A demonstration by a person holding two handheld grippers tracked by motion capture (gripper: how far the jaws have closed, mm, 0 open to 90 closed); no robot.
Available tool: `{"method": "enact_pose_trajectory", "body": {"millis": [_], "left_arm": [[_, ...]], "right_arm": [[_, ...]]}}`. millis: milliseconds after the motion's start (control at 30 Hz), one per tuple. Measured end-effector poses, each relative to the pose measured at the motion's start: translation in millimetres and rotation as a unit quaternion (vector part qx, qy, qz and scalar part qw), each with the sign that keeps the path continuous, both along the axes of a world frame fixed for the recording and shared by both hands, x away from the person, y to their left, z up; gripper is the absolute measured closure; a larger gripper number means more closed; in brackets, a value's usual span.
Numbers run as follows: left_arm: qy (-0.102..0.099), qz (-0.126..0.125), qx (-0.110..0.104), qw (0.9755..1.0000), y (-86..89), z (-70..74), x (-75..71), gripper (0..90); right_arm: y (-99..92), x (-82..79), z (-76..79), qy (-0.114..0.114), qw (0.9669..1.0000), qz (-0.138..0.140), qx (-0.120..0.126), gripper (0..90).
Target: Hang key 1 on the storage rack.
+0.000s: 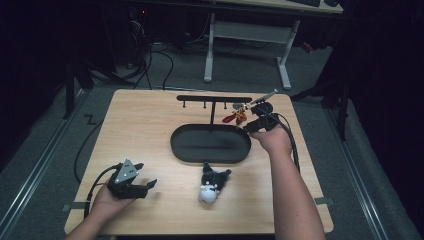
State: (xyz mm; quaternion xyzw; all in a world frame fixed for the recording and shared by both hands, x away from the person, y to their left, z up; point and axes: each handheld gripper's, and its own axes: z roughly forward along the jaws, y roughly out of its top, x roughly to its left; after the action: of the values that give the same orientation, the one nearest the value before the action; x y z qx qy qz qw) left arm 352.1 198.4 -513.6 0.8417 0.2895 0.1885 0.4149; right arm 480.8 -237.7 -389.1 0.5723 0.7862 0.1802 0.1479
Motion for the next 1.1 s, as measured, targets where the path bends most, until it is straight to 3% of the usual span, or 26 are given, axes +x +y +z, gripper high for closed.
{"method": "enact_pose_trajectory", "body": {"millis": [67,133,200,333,433,567,700,767,800,833,900,967,1033,1100], "left_arm": [[0.000,-0.002,0.000,1.0000,-1.2,0.9,-0.6,24.6],[0.001,-0.005,0.001,1.0000,-2.4,1.4,-1.1,24.9],[0.002,-0.006,0.001,1.0000,-3.8,1.5,-1.4,25.1],[0.010,-0.010,0.001,0.9999,-7.8,0.5,-2.6,26.3],[0.015,-0.017,0.001,0.9997,-12.8,-0.3,-5.3,27.0],[0.019,-0.022,0.003,0.9996,-22.0,-1.2,-9.6,28.8],[0.029,-0.020,0.026,0.9991,-32.1,-6.6,-13.7,29.0],[0.032,-0.014,0.033,0.9988,-35.3,-7.8,-15.4,29.8],[0.035,-0.014,0.031,0.9988,-36.4,-8.1,-15.9,32.4],[0.041,-0.013,0.025,0.9988,-37.5,-8.0,-16.0,36.3],[0.047,-0.009,0.015,0.9987,-40.5,-7.1,-16.0,45.8],[0.047,-0.005,0.013,0.9988,-47.8,-5.8,-14.9,56.1],[0.049,-0.005,0.014,0.9987,-60.1,-3.8,-12.8,73.0],[0.051,0.000,0.018,0.9985,-77.9,-4.2,-10.6,83.3]], "right_arm": [[-6.0,-15.7,1.0,-0.017,0.9998,-0.002,0.006,34.9],[-7.3,-27.8,-1.7,-0.018,0.9998,0.004,-0.011,34.7],[-8.7,-43.0,-7.4,-0.029,0.9995,0.012,-0.004,34.5],[-10.7,-77.1,-29.0,-0.060,0.9981,0.016,0.004,32.6],[-13.7,-103.6,-50.8,-0.091,0.9955,0.010,0.025,30.5],[-19.4,-136.9,-80.4,-0.131,0.9900,0.006,0.051,31.4],[-25.2,-170.7,-106.9,-0.172,0.9836,0.004,0.055,31.9],[-30.6,-191.4,-113.1,-0.207,0.9768,0.003,0.054,34.1],[-35.2,-203.3,-115.5,-0.232,0.9711,-0.002,0.057,39.4],[-40.2,-211.5,-115.9,-0.234,0.9699,-0.008,0.068,40.9],[-50.5,-217.8,-113.1,-0.220,0.9709,-0.008,0.095,41.2],[-57.3,-226.7,-116.3,-0.224,0.9702,-0.014,0.092,46.8],[-62.4,-228.7,-117.9,-0.212,0.9711,-0.016,0.109,49.5],[-65.4,-226.8,-117.0,-0.213,0.9685,-0.016,0.128,51.7]]}}
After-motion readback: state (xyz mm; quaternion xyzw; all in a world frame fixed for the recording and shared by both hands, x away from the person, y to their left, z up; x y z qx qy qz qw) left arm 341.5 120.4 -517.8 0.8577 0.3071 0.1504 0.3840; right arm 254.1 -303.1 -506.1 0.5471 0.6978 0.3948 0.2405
